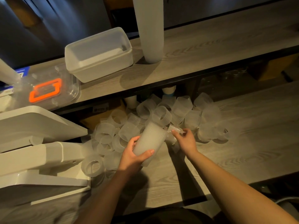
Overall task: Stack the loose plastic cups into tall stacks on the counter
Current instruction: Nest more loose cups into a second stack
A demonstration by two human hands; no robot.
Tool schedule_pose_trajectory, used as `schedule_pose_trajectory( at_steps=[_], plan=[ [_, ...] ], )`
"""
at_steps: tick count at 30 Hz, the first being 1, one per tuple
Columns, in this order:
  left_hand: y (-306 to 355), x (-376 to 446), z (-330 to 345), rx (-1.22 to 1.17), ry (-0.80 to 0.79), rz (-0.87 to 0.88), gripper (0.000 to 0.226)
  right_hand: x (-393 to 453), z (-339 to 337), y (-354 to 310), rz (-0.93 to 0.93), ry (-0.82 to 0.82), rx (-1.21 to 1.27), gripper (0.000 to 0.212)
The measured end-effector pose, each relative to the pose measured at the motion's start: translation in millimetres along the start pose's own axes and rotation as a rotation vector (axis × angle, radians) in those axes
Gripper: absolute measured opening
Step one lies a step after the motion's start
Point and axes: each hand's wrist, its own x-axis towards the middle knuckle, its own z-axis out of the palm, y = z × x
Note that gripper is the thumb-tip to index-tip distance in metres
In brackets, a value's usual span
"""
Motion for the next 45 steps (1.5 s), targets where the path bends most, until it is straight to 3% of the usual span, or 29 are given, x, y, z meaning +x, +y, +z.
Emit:
schedule_pose_trajectory(
  at_steps=[2, 4, 11, 17, 22, 27, 35, 45],
  plan=[
    [1, 0, -2, -0.009, 0.002, -0.013, 0.083, 9, 3, 6, -0.024, -0.071, -0.071, 0.109],
    [2, -1, -5, 0.002, 0.01, -0.027, 0.088, 17, 7, 9, -0.077, -0.111, -0.156, 0.119],
    [1, -8, -18, 0.03, 0.018, -0.06, 0.085, 12, 7, 9, -0.121, -0.151, -0.192, 0.075],
    [0, -7, -17, -0.001, 0.034, -0.061, 0.083, -15, -6, 4, -0.065, -0.208, 0.061, 0.081],
    [-4, 0, -11, 0.031, 0.017, -0.046, 0.091, -21, -26, 0, -0.024, -0.302, 0.142, 0.044],
    [-4, 1, -5, 0.067, -0.038, -0.019, 0.091, -21, -45, -18, -0.052, -0.262, 0.278, 0.067],
    [0, 0, -7, 0.211, -0.084, 0.057, 0.082, -31, -51, -45, -0.245, -0.31, 0.187, 0.056],
    [6, -13, -12, 0.186, -0.06, 0.089, 0.077, -56, -30, -71, -0.356, -0.466, 0.0, 0.061]
  ],
)
